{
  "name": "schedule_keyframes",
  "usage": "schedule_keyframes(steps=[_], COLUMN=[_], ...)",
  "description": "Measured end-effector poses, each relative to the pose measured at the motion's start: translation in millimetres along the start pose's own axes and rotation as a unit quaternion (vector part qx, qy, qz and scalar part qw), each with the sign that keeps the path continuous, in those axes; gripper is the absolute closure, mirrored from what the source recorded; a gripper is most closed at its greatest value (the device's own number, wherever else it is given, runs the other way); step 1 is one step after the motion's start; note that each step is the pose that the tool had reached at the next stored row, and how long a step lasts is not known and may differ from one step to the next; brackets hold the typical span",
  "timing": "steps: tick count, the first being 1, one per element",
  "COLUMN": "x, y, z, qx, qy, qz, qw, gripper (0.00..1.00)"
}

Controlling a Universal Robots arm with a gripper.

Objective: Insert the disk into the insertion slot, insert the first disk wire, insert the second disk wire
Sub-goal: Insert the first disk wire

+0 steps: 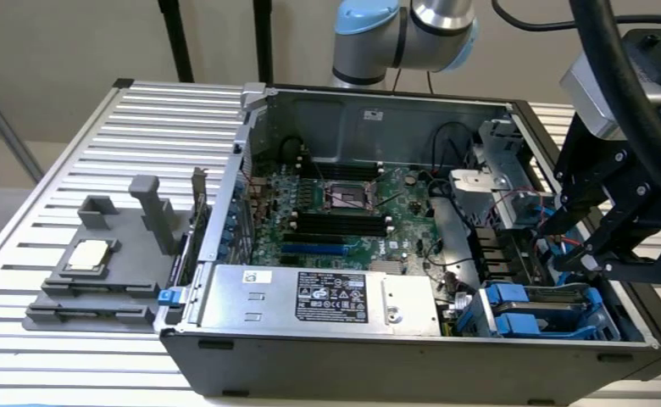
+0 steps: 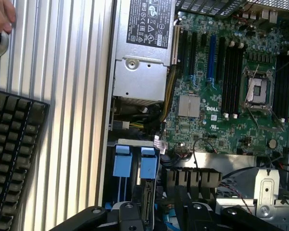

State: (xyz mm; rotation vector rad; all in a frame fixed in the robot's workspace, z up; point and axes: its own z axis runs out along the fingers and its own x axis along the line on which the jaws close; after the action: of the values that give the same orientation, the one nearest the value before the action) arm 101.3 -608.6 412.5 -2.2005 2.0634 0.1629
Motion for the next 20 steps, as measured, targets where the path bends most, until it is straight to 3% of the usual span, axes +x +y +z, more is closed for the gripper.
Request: schedule_keyframes(steps=[9,13,20], x=[0.0,1.3,2.1], y=[-0.2,-17.0,-48.8], z=[0.0,1.3,13.8], qx=[0.0,0.0,-0.0001], qy=[0.0,-0.0001,0.0018], qz=[0.0,0.0,0.0], qw=[1.0,1.0,1.0], gripper=[0.6,0.6,0.6])
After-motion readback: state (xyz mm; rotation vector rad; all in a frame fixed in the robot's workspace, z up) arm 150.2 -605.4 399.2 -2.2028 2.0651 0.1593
